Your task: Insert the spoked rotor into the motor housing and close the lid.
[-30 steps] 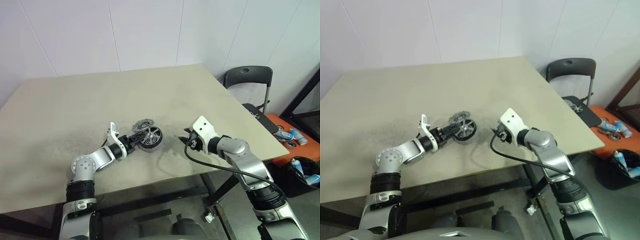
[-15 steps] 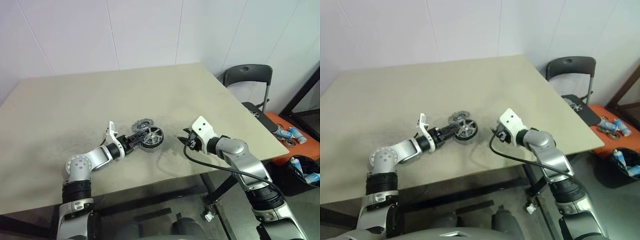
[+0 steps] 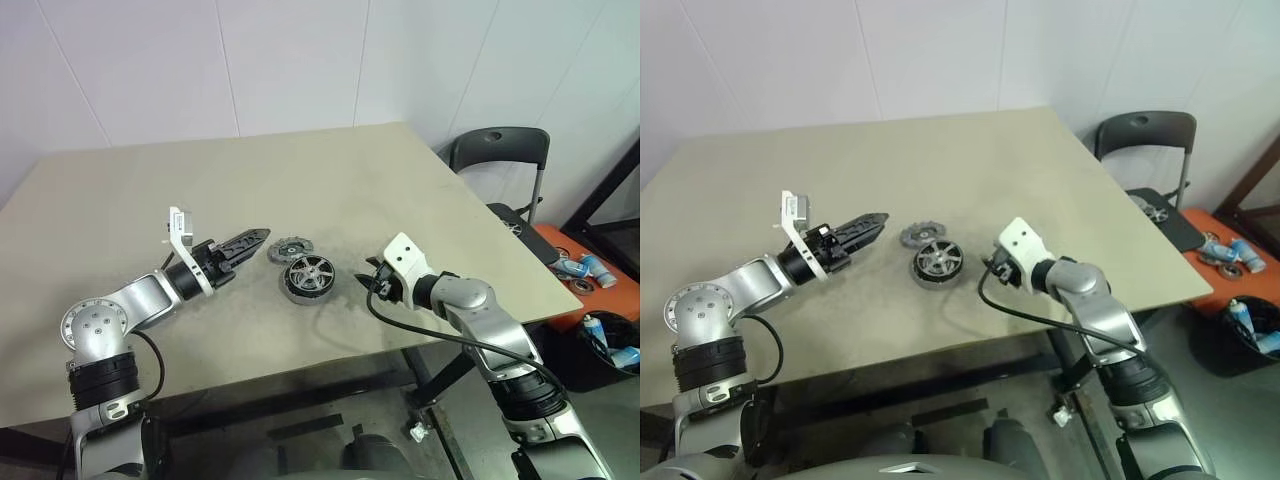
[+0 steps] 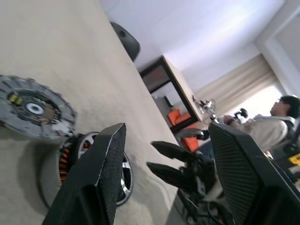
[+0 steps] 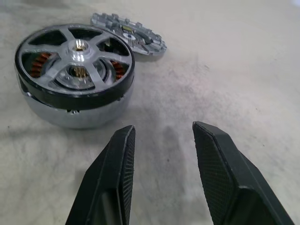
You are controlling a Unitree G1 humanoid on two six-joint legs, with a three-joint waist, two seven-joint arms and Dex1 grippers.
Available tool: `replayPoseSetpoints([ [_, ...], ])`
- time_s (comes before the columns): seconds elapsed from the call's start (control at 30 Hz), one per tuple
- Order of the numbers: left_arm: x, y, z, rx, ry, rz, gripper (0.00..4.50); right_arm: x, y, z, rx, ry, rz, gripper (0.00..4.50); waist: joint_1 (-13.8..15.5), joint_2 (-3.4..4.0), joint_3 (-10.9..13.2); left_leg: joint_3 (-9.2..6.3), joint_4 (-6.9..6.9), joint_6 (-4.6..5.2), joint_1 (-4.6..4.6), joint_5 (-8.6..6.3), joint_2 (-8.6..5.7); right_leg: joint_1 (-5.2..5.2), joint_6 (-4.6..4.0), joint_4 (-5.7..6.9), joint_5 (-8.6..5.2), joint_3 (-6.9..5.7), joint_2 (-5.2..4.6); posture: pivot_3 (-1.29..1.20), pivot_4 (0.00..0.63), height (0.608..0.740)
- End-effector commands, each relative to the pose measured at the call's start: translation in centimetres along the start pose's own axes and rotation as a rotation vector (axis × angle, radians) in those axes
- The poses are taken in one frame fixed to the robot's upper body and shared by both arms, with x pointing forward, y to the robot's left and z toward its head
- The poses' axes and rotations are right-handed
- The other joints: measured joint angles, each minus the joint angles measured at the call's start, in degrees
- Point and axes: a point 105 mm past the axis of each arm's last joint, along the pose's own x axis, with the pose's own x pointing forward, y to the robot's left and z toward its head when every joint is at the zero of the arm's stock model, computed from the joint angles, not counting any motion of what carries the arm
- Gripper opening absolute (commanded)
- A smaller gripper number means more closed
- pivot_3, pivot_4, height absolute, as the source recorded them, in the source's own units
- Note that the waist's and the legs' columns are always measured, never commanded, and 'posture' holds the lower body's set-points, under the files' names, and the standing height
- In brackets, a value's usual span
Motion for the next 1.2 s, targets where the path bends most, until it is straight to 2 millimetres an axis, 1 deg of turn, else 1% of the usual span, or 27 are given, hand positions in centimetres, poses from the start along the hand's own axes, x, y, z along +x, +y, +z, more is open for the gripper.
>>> replayPoseSetpoints([
  [0.03,0.2,-1.7,0.8,0.035,-0.028,-0.061,3.0,-0.6,-1.0,3.7,0.062,-0.132,0.008,2.03,0.0,0.0,0.0,0.0,0.0,0.0,0.0,0.0,0.01,0.0,0.04,0.0,0.03,0.0,0.01,0.0,0.0,0.74],
  [0.07,0.1,-1.9,0.9,0.038,-0.028,-0.072,3.0,-0.9,-0.7,4.6,0.081,-0.161,0.042,2.03,0.0,0.0,0.0,0.0,0.0,0.0,0.0,0.0,0.01,0.0,0.05,0.0,0.03,0.0,0.02,0.0,0.0,0.74],
  [0.1,-0.1,-2.1,0.9,0.039,-0.028,-0.083,3.04,-1.2,-0.2,5.7,0.1,-0.196,0.1,1.66,0.0,0.01,0.0,0.0,0.0,0.0,0.0,0.0,0.01,0.0,0.05,0.0,0.03,0.0,0.01,0.0,0.0,0.74],
  [0.13,-0.2,-2.2,1.0,0.041,-0.026,-0.09,3.04,-1.7,0.4,6.7,0.105,-0.225,0.161,1.49,0.0,0.01,0.01,0.0,0.0,0.0,0.0,0.0,0.01,-0.01,0.06,0.0,0.04,0.0,0.01,0.0,0.0,0.74],
  [0.17,-0.4,-2.1,1.0,0.046,-0.021,-0.089,3.04,-2.1,1.0,7.5,0.099,-0.24,0.223,1.16,-0.01,0.01,0.01,0.0,0.0,0.0,-0.01,0.0,0.01,-0.01,0.06,0.0,0.04,0.0,0.01,0.0,0.0,0.74],
  [0.23,-0.7,-1.7,1.0,0.051,-0.012,-0.074,3.04,-2.2,1.9,8.1,0.074,-0.215,0.314,0.54,-0.16,0.02,0.01,0.0,-0.02,0.0,0.0,0.0,0.02,-0.02,0.06,0.0,0.04,-0.01,0.03,0.0,0.0,0.74],
  [0.27,-0.8,-1.5,1.0,0.057,-0.003,-0.063,3.04,-2.0,2.2,7.8,0.033,-0.172,0.343,0.17,-0.19,0.02,0.02,0.0,-0.03,0.0,0.01,0.0,0.03,-0.02,0.06,0.0,0.04,-0.02,0.04,0.0,0.0,0.74],
  [0.3,-0.8,-1.3,0.9,0.061,0.003,-0.054,3.04,-1.8,2.4,7.5,-0.002,-0.137,0.361,0.04,-0.17,0.02,0.02,0.0,-0.03,0.0,0.02,0.0,0.03,-0.02,0.06,0.0,0.03,-0.02,0.04,0.0,0.0,0.74],
  [0.43,-0.5,-0.9,0.7,0.064,0.014,-0.036,3.04,0.0,2.7,6.6,-0.226,-0.016,0.423,0.04,-0.17,0.02,0.02,0.01,-0.01,0.0,0.03,0.0,0.01,0.01,-0.11,-0.01,-0.06,-0.03,0.01,0.0,0.0,0.74],
  [0.5,-0.4,-0.6,0.3,0.068,0.025,-0.024,3.04,1.0,2.8,6.0,-0.426,0.045,0.466,0.04,-0.2,0.02,0.02,0.03,0.01,0.0,0.02,0.0,0.0,0.0,-0.1,-0.01,-0.06,-0.01,0.0,0.0,0.0,0.74],
  [0.57,-0.3,-0.3,-0.2,0.074,0.035,-0.005,3.04,2.0,2.9,5.5,-0.583,0.087,0.512,0.04,-0.22,0.02,0.02,0.04,0.0,0.0,0.02,0.0,-0.03,-0.01,-0.09,-0.02,-0.05,-0.01,0.01,0.0,0.0,0.74],
  [0.63,-0.3,-0.2,-0.4,0.074,0.034,-0.003,3.04,2.8,2.9,5.6,-0.659,0.091,0.548,0.04,-0.24,0.02,0.03,0.04,-0.01,0.0,0.02,0.0,-0.04,-0.02,0.05,-0.02,0.03,0.0,0.02,0.0,0.0,0.74],
  [0.7,-0.4,-0.3,-0.5,0.074,0.024,-0.003,3.04,3.1,2.8,6.4,-0.708,0.076,0.592,0.04,-0.25,0.02,0.03,0.03,-0.02,0.0,0.0,0.0,-0.02,-0.04,0.07,-0.02,0.04,0.0,0.02,0.0,0.0,0.74],
  [0.8,-1.0,-0.1,-0.6,0.071,0.001,0.014,3.04,3.2,1.7,7.6,-0.798,0.071,0.621,0.61,-0.24,0.02,0.04,0.02,-0.03,0.0,-0.01,0.0,0.0,-0.05,0.08,0.0,0.05,-0.01,0.01,0.0,0.0,0.74],
  [0.9,-1.6,0.2,-0.9,0.066,-0.019,0.033,3.04,3.3,0.6,8.0,-0.845,0.101,0.636,1.59,-0.19,0.03,0.04,0.01,-0.02,-0.01,0.01,0.0,0.01,-0.03,0.08,0.01,0.06,-0.01,-0.06,0.0,0.0,0.74],
  [1.0,-2.1,0.2,-1.1,0.065,-0.037,0.043,3.04,3.4,0.1,8.1,-0.88,0.132,0.661,2.57,-0.21,0.03,0.04,0.0,-0.02,-0.02,0.01,0.0,0.01,-0.03,0.05,0.01,0.05,0.0,-0.19,0.0,0.0,0.74],
  [1.13,-2.6,0.3,-1.4,0.062,-0.06,0.062,3.04,3.6,0.1,8.6,-0.932,0.146,0.713,2.57,-0.25,0.07,0.07,-0.02,-0.03,-0.04,0.01,-0.01,0.02,-0.07,-0.04,0.03,0.03,0.05,-0.25,0.0,0.0,0.74],
  [1.2,-2.7,0.3,-1.5,0.062,-0.067,0.065,3.04,3.7,0.3,8.5,-0.955,0.153,0.737,2.57,-0.27,0.08,0.07,-0.02,-0.04,-0.06,0.01,-0.01,0.02,-0.09,-0.15,0.05,-0.01,0.05,-0.29,0.0,0.0,0.74],
])
